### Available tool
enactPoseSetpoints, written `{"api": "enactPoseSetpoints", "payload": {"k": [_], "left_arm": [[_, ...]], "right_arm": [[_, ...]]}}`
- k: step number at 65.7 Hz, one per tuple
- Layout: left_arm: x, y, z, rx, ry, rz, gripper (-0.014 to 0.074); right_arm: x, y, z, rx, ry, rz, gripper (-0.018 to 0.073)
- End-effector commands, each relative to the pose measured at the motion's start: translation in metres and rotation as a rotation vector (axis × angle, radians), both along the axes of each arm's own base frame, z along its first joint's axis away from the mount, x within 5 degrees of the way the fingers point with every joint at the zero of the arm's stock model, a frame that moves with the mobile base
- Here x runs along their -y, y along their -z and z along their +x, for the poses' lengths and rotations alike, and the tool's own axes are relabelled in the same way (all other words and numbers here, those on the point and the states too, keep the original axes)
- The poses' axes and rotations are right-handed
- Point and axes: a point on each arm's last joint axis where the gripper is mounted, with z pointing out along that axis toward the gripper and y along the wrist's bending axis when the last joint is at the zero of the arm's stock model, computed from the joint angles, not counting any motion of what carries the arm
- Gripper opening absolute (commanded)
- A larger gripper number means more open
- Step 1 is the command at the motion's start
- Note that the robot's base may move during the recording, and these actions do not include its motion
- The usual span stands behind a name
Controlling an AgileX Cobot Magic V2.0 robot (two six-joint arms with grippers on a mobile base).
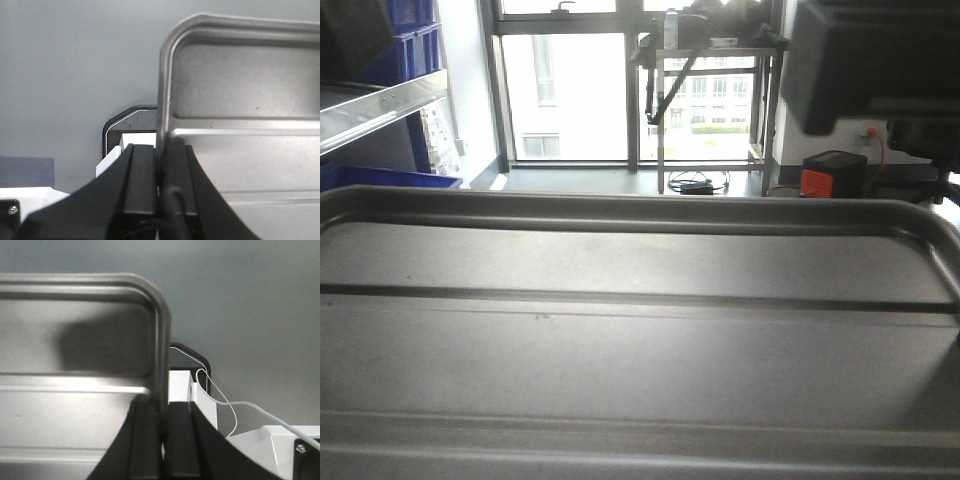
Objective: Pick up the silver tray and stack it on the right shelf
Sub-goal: 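Hold the tray level while the base drives to the other shelf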
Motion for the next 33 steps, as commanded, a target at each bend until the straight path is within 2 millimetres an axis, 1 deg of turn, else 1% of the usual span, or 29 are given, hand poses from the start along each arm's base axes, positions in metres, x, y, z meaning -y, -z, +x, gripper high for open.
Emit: {"api": "enactPoseSetpoints", "payload": {"k": [1, 33], "left_arm": [[-0.0035, -0.0117, 0.0000, 0.033, -0.002, -0.013, -0.0098], [-0.0040, -0.0119, 0.0008, 0.042, -0.002, -0.008, -0.0098]], "right_arm": [[0.0100, -0.0106, 0.0002, 0.027, 0.013, -0.055, 0.0060], [0.0100, -0.0106, 0.0002, 0.027, 0.013, -0.055, 0.0060]]}}
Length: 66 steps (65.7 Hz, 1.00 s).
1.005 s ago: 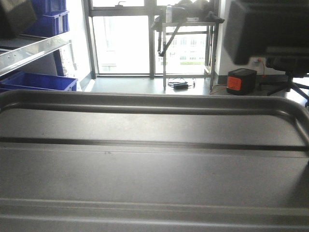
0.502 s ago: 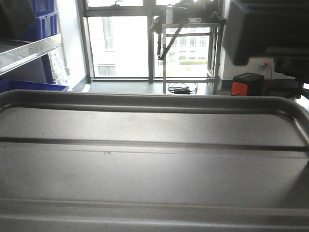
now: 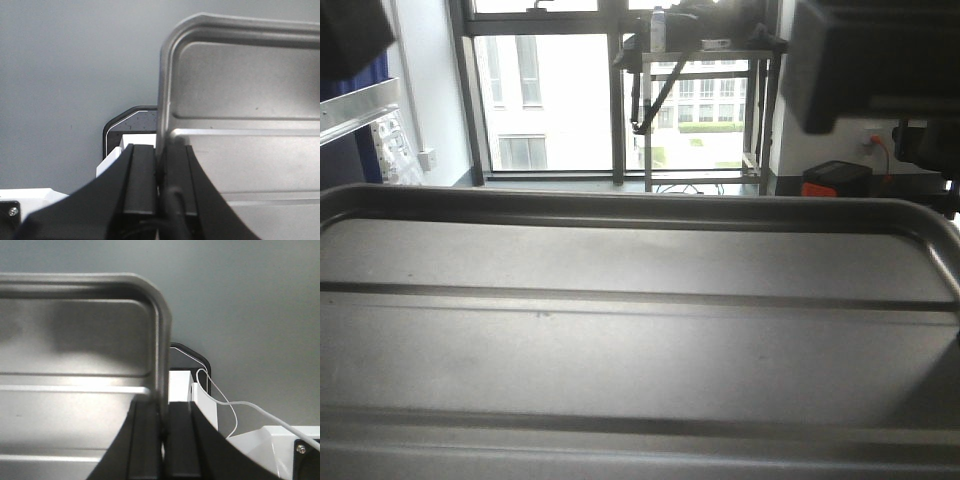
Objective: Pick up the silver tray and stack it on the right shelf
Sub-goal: 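Hold the tray level while the base drives to the other shelf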
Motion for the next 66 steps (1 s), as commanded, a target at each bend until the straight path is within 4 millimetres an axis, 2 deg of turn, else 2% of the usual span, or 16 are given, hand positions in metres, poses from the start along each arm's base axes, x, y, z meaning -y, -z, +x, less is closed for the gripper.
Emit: {"api": "enactPoseSetpoints", "payload": {"k": [1, 66], "left_arm": [[-0.0042, -0.0118, 0.0005, 0.039, -0.003, -0.005, -0.0098], [-0.0087, -0.0110, 0.0002, 0.033, -0.017, 0.043, -0.0098]], "right_arm": [[0.0101, -0.0106, 0.0001, 0.026, 0.014, -0.057, 0.0060], [0.0102, -0.0106, 0.0002, 0.027, 0.014, -0.058, 0.0060]]}}
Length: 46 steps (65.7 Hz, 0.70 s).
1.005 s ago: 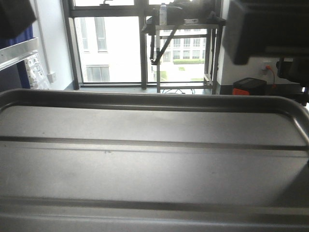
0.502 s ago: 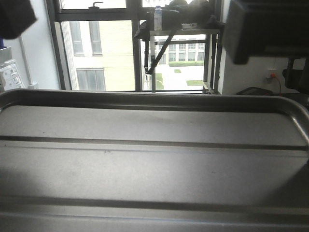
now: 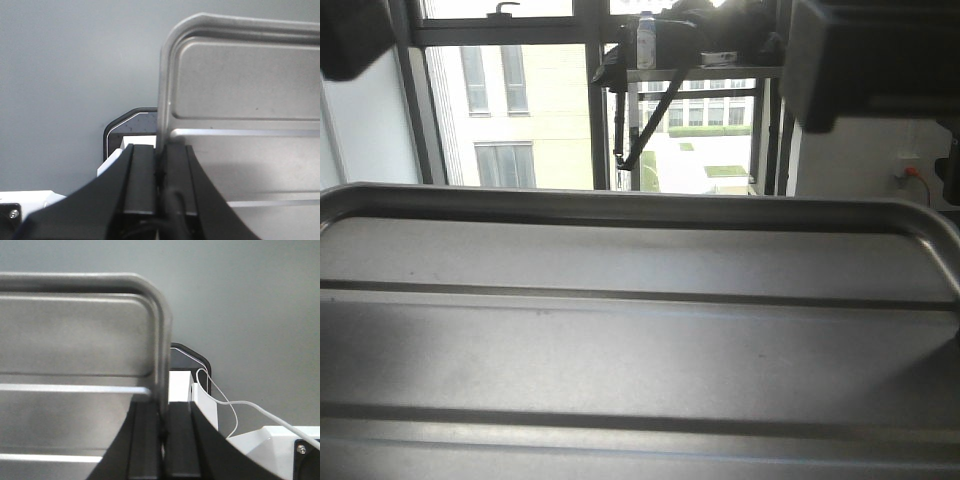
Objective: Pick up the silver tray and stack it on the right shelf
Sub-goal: 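Hold the tray level while the base drives to the other shelf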
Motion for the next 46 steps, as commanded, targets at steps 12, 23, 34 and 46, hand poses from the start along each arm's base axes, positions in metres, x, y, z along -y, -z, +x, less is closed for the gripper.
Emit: {"api": "enactPoseSetpoints", "payload": {"k": [12, 23, 34, 46], "left_arm": [[-0.0088, -0.0108, -0.0004, 0.026, -0.019, 0.044, -0.0098], [-0.0089, -0.0109, -0.0002, 0.028, -0.019, 0.044, -0.0098], [-0.0089, -0.0109, -0.0002, 0.028, -0.019, 0.045, -0.0098], [-0.0093, -0.0108, -0.0003, 0.027, -0.020, 0.048, -0.0098]], "right_arm": [[0.0102, -0.0106, 0.0002, 0.027, 0.014, -0.058, 0.0060], [0.0102, -0.0106, 0.0002, 0.027, 0.014, -0.058, 0.0060], [0.0102, -0.0106, 0.0002, 0.027, 0.014, -0.058, 0.0060], [0.0102, -0.0106, 0.0002, 0.027, 0.014, -0.058, 0.0060]]}}
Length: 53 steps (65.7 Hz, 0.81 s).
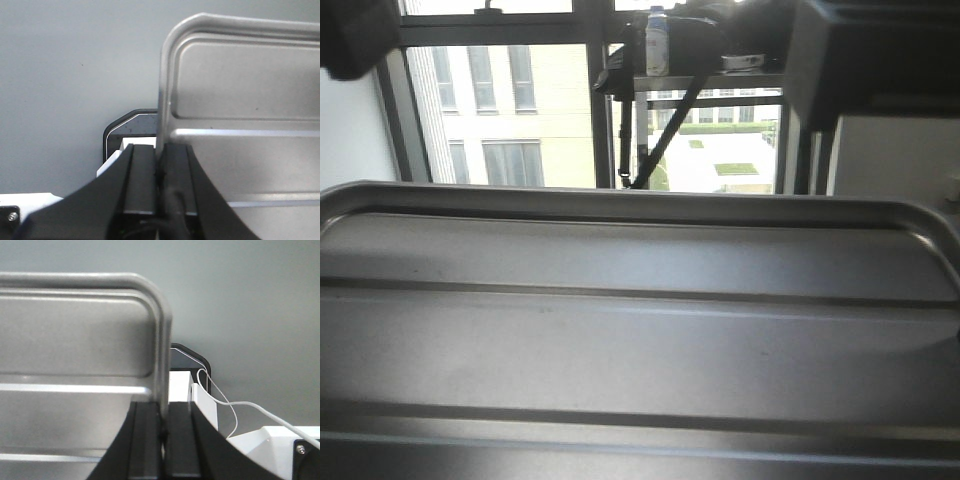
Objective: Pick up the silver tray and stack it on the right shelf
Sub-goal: 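Hold the tray level while the base drives to the other shelf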
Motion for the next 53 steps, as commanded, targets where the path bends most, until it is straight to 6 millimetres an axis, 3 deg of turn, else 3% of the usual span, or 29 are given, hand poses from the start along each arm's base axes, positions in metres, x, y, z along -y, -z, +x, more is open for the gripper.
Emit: {"api": "enactPoseSetpoints", "payload": {"k": [1, 53], "left_arm": [[-0.0096, -0.0106, -0.0006, 0.023, -0.022, 0.051, -0.0098], [-0.0135, -0.0100, -0.0016, 0.011, -0.035, 0.093, -0.0098]], "right_arm": [[0.0102, -0.0106, 0.0001, 0.026, 0.012, -0.058, 0.0060], [0.0104, -0.0106, 0.0000, 0.025, 0.013, -0.060, 0.0060]]}}
